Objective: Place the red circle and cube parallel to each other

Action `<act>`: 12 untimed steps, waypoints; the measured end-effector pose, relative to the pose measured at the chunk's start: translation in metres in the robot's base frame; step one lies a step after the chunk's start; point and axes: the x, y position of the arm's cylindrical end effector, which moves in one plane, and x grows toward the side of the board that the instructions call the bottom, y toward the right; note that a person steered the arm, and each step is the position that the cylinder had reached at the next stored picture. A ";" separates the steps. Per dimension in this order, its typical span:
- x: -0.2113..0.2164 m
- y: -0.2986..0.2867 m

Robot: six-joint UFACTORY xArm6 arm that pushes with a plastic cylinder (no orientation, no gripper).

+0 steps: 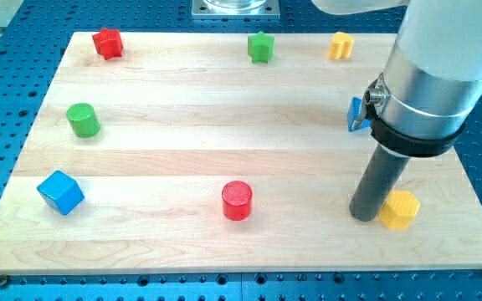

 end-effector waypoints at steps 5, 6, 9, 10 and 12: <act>-0.028 -0.256; -0.007 -0.219; -0.035 -0.401; 0.003 -0.418; -0.090 -0.264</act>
